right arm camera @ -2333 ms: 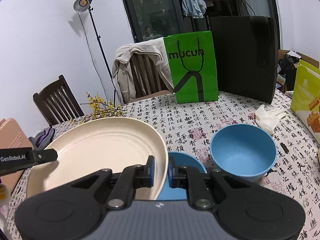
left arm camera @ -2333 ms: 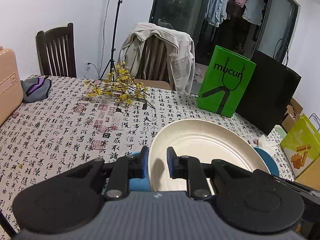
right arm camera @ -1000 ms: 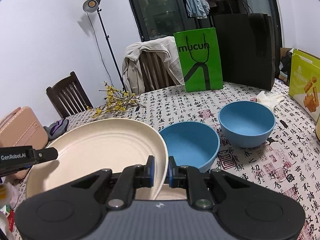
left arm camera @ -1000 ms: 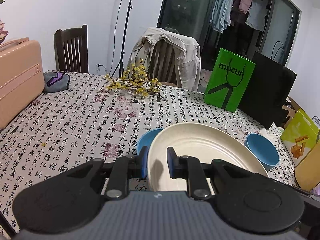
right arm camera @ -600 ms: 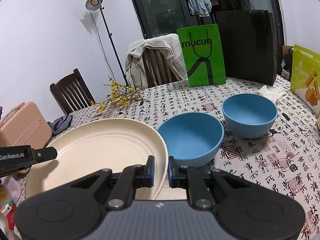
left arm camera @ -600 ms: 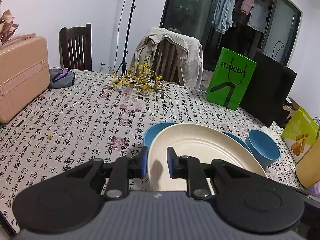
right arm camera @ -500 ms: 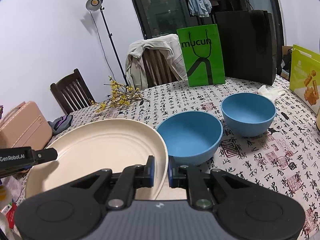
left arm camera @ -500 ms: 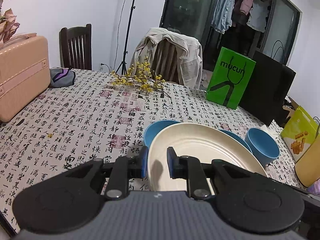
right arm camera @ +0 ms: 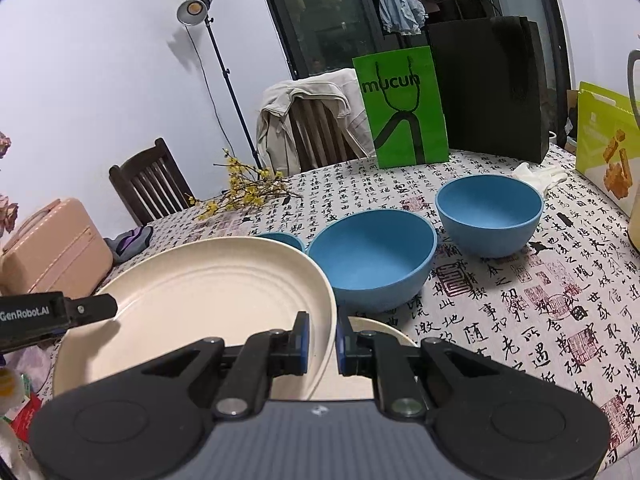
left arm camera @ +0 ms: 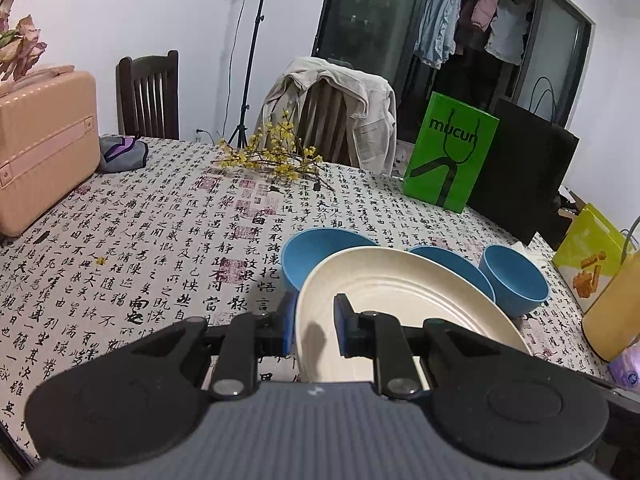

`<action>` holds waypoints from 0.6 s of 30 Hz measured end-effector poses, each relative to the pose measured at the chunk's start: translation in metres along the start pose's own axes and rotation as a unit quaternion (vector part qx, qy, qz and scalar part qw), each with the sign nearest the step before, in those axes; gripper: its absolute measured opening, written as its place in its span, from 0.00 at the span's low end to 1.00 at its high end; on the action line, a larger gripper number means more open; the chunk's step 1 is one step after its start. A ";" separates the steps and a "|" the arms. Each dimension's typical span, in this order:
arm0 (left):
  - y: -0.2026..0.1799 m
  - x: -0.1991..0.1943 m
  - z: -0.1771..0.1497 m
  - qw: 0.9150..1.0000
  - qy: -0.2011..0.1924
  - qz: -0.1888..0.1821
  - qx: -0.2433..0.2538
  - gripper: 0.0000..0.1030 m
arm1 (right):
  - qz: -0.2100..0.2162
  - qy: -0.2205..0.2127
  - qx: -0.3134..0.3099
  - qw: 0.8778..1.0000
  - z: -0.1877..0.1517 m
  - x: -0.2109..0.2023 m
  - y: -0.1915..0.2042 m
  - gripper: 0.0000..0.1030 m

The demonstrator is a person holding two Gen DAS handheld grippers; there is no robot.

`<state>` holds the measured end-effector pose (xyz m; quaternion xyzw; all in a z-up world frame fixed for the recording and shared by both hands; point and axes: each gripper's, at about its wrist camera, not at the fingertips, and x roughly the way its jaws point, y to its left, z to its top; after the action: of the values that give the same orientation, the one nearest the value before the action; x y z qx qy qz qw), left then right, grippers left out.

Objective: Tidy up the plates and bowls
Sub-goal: 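Lower the cream plate with both grippers onto the other cream plates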

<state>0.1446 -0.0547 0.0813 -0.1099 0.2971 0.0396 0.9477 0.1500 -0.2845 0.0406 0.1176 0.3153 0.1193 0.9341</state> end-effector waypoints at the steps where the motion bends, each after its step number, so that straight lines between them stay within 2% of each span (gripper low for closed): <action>1: -0.001 -0.001 -0.001 1.000 -0.001 0.000 0.001 0.19 | 0.001 0.000 0.000 1.000 -0.002 -0.001 -0.001 0.13; 18: 0.005 -0.006 -0.023 1.000 0.001 -0.014 -0.003 0.19 | 0.012 -0.002 0.004 1.000 -0.028 -0.007 -0.010 0.13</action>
<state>0.1265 -0.0554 0.0653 -0.1173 0.2959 0.0277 0.9476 0.1287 -0.2915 0.0200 0.1251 0.3120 0.1290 0.9329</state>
